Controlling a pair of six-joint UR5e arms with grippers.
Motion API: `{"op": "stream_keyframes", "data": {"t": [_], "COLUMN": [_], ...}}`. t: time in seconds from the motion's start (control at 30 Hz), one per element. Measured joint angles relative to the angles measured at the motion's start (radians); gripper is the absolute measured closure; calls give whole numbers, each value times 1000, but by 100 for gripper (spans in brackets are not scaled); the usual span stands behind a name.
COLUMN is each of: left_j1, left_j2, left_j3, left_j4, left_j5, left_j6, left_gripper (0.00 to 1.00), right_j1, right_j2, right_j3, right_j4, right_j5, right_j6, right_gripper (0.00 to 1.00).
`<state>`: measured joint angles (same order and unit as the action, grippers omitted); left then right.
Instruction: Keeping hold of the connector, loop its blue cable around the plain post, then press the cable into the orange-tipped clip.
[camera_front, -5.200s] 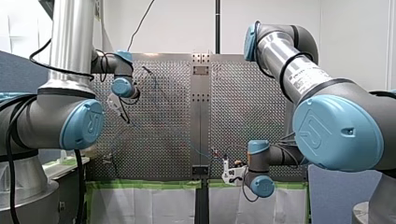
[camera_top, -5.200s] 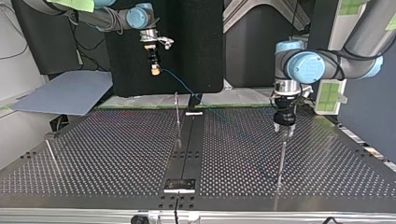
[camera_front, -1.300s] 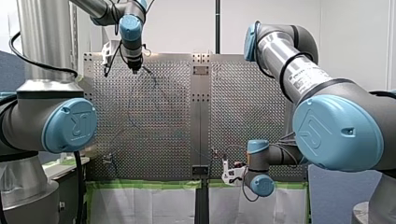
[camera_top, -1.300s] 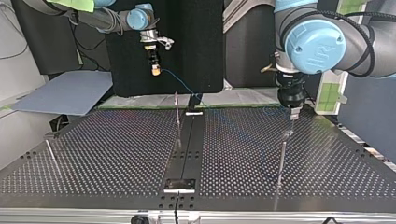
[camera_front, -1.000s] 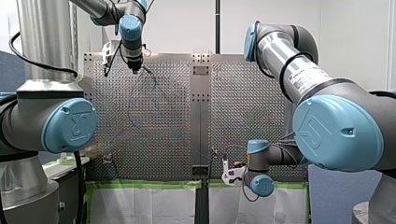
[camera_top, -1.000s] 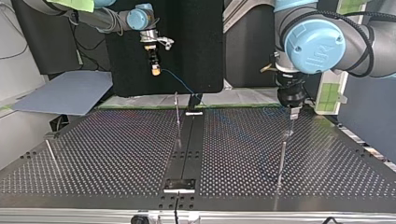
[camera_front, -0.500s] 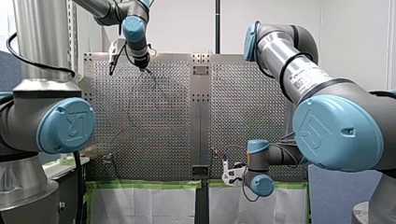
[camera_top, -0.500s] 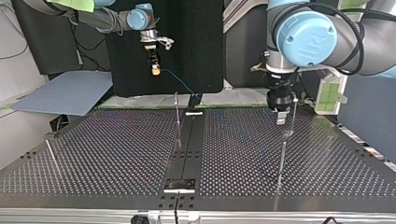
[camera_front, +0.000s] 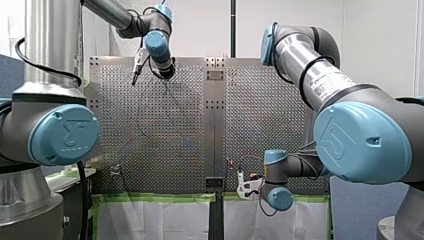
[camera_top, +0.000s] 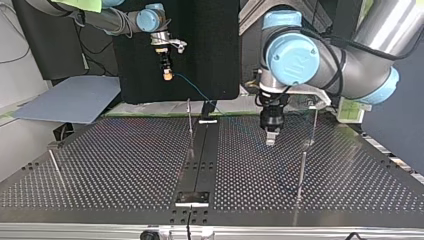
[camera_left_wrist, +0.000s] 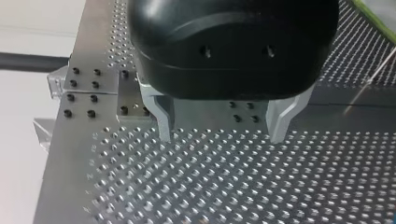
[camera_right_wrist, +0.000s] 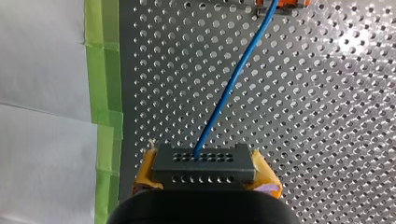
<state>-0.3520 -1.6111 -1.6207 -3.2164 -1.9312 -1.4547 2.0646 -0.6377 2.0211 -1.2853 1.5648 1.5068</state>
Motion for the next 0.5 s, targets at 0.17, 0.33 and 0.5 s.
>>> {"op": "stream_keyframes", "data": {"t": [0.17,0.33,0.5], "left_j1": [-47,-97,-147], "left_j2": [-47,-98,-148], "left_j3": [47,97,146], "left_j4": [48,98,149], "left_j5": [-46,-97,-146], "left_j6": [48,98,148], "left_gripper": [1,1,1], "right_j1": [1,1,1], "right_j2": [0,0,0], "right_j3": [0,0,0], "right_j4": [1,2,1], "right_j5": [0,0,0], "right_j6": [0,0,0], "right_gripper": [100,100,100]}}
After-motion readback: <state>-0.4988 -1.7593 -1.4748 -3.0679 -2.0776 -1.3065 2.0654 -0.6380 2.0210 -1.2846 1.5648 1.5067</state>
